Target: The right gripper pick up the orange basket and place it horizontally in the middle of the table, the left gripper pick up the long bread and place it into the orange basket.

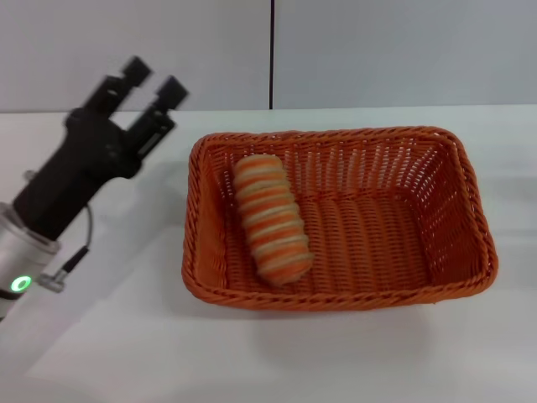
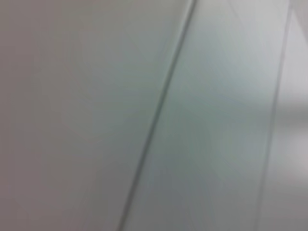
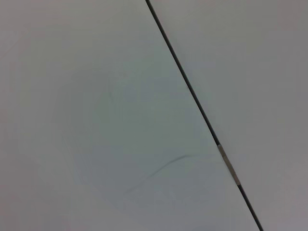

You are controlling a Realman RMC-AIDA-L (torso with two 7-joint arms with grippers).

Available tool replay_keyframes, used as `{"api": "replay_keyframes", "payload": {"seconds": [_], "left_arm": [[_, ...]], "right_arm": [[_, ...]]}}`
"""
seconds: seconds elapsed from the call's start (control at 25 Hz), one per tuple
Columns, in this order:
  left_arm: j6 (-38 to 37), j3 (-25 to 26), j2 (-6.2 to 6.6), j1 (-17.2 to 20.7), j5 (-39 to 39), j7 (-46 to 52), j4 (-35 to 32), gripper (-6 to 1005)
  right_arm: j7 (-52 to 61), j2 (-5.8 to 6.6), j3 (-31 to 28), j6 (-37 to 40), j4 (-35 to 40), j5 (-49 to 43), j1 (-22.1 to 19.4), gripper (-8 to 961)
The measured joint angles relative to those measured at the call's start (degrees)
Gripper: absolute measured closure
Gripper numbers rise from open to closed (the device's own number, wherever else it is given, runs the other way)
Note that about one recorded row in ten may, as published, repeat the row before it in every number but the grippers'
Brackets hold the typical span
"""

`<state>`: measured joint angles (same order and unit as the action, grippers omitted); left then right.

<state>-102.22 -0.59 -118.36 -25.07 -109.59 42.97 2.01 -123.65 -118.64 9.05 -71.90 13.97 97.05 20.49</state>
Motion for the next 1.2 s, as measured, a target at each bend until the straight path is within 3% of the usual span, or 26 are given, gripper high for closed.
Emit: {"api": "replay_keyframes", "payload": {"seconds": [0.52,0.76,0.84,1.08,1.2], "left_arm": [[-0.5,19.8,0.07,9.8,0.0,-7.0,-0.1,155],[-0.7,25.4,-0.16,13.4,0.0,-11.6,1.2,172],[-0.5,26.9,-0.14,14.0,0.0,-11.9,1.3,340],[-0.1,29.5,-0.23,15.0,0.0,-11.9,1.6,587],[-0.1,29.5,-0.22,15.0,0.0,-11.9,1.7,653]], "right_arm": [[0.4,-0.09,-0.2,-0.1,-0.6,5.6,-0.3,520],[0.5,-0.09,-0.2,-0.1,-1.4,6.1,0.0,520],[0.5,-0.09,-0.2,-0.1,-1.5,6.1,0.0,520],[0.6,-0.09,-0.2,-0.1,-1.8,6.1,-0.1,520],[0.7,-0.09,-0.2,-0.1,-2.0,6.1,-0.3,520]]}}
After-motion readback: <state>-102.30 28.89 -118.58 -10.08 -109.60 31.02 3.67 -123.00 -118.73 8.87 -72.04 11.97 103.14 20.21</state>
